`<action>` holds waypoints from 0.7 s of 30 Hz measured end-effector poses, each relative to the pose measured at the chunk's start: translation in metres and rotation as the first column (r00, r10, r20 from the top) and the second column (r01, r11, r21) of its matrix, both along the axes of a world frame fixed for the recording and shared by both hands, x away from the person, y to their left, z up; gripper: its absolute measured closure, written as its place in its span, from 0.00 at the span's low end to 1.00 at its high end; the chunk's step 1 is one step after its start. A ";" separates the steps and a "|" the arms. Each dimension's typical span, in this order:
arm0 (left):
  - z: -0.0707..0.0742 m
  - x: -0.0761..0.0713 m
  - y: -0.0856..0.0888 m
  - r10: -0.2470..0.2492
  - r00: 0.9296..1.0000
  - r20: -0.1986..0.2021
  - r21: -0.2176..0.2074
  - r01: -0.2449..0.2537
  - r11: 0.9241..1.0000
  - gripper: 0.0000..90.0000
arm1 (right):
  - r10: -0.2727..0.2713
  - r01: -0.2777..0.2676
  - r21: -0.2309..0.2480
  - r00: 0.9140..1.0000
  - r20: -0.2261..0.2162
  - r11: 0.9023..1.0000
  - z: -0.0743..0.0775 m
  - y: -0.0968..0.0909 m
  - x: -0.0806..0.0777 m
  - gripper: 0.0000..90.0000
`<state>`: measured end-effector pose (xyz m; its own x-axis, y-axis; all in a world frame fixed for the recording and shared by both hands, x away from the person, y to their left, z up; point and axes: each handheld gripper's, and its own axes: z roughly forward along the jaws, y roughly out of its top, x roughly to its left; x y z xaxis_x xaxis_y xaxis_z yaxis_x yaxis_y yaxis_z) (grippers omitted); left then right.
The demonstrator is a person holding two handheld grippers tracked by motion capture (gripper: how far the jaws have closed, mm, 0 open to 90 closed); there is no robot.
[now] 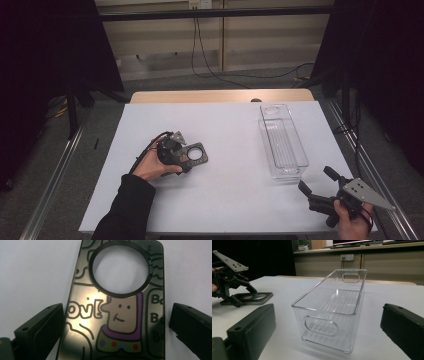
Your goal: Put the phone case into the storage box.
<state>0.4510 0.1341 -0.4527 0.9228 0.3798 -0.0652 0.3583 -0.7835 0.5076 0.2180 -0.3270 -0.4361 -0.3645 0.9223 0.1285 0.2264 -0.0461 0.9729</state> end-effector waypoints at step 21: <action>0.006 0.004 0.000 -0.013 1.000 -0.013 0.043 0.013 0.999 0.10 | 0.004 -0.004 -0.002 1.000 -0.004 1.000 0.000 0.000 0.000 0.00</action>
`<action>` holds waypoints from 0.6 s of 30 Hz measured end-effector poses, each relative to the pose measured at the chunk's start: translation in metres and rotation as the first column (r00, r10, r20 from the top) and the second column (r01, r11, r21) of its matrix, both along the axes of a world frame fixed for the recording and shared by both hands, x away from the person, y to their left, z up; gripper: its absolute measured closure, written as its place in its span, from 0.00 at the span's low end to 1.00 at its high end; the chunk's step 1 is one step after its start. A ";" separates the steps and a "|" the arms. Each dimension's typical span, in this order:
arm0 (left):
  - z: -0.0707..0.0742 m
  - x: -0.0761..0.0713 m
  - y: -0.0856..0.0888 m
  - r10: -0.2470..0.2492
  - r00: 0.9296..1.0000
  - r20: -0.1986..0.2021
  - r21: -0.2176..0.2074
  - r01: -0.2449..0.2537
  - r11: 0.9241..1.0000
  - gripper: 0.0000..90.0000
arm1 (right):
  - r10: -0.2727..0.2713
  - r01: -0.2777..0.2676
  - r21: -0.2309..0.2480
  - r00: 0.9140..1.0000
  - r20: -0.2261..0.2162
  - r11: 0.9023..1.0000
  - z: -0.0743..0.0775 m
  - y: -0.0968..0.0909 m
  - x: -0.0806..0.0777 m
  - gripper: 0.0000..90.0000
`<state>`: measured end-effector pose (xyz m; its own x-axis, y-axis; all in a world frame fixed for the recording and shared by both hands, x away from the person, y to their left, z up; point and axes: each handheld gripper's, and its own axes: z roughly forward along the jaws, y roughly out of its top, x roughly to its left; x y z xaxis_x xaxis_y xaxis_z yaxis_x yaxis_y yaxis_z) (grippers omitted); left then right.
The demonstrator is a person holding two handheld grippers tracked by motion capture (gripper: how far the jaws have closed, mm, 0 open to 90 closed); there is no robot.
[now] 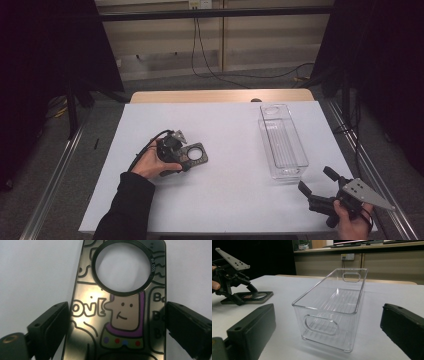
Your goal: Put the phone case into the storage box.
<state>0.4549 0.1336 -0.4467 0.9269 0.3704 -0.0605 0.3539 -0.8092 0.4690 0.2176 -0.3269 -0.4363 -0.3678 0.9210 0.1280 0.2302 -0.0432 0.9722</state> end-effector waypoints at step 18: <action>0.003 -0.003 -0.001 0.026 1.000 0.000 0.006 -0.026 1.000 0.14 | -0.002 0.002 0.001 1.000 -0.001 1.000 0.000 0.000 0.000 0.00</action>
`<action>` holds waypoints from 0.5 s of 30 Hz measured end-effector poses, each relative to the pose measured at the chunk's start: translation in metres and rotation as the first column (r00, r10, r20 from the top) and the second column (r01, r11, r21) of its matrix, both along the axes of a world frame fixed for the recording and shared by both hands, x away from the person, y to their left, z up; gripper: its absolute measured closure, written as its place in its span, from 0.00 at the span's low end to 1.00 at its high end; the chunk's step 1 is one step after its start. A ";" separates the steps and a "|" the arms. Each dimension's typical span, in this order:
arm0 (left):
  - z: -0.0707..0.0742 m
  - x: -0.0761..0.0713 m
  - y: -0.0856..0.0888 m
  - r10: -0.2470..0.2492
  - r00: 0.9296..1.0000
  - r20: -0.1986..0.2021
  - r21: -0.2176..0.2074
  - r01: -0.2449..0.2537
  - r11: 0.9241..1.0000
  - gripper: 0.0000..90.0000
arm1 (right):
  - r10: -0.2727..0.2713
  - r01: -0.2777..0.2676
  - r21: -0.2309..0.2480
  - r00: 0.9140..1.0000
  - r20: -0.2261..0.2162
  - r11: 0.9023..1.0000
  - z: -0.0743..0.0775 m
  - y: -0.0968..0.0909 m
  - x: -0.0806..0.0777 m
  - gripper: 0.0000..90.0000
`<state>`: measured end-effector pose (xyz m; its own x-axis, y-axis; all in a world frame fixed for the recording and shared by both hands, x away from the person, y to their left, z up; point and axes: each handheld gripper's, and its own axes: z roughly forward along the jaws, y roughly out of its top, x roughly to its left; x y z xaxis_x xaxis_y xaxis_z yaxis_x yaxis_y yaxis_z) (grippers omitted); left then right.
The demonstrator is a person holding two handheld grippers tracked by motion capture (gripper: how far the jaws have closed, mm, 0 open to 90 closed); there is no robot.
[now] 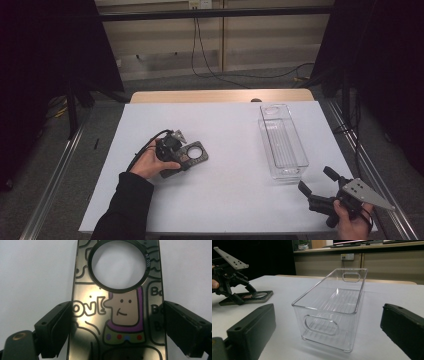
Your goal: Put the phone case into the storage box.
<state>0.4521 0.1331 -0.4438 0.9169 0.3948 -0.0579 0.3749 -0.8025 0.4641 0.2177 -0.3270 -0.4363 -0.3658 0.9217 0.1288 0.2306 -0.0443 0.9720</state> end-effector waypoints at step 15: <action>0.004 0.002 0.015 0.048 0.999 0.020 -0.129 -0.045 0.991 0.14 | 0.000 0.000 -0.002 1.000 0.000 1.000 0.000 0.000 0.000 0.00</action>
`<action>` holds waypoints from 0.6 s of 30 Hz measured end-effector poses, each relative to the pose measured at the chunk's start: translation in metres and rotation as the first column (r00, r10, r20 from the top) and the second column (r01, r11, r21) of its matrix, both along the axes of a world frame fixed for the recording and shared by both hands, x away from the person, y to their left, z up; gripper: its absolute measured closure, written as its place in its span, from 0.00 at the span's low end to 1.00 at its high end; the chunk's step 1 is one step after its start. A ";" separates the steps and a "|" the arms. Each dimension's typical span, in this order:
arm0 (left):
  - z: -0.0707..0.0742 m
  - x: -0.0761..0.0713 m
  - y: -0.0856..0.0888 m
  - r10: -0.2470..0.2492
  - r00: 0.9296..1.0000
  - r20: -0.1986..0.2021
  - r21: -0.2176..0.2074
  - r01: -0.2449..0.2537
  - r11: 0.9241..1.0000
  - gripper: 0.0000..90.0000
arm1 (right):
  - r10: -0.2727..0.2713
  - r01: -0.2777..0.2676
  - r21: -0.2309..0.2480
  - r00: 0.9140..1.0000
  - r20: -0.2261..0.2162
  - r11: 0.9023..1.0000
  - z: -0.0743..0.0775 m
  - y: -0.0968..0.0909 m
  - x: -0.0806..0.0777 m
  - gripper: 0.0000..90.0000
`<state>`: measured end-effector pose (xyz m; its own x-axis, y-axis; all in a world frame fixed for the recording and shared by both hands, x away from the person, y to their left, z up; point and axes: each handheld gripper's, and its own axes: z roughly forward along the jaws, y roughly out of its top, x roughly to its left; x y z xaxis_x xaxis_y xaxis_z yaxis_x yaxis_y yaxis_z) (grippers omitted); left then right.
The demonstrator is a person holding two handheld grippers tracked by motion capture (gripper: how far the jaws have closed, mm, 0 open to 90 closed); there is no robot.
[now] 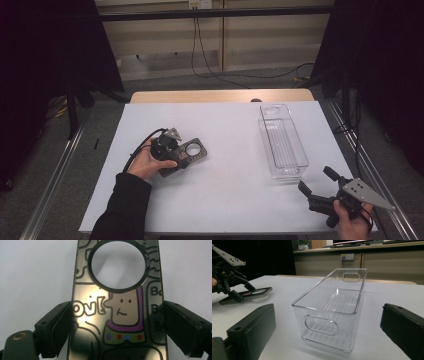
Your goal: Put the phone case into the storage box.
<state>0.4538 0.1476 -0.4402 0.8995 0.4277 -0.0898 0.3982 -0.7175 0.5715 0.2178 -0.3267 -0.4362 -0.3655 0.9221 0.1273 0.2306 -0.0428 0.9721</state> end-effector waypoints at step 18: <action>0.013 -0.006 0.007 0.098 0.984 0.149 -0.156 -0.075 0.985 0.14 | -0.006 0.006 0.000 1.000 0.003 1.000 0.000 -0.001 -0.001 0.00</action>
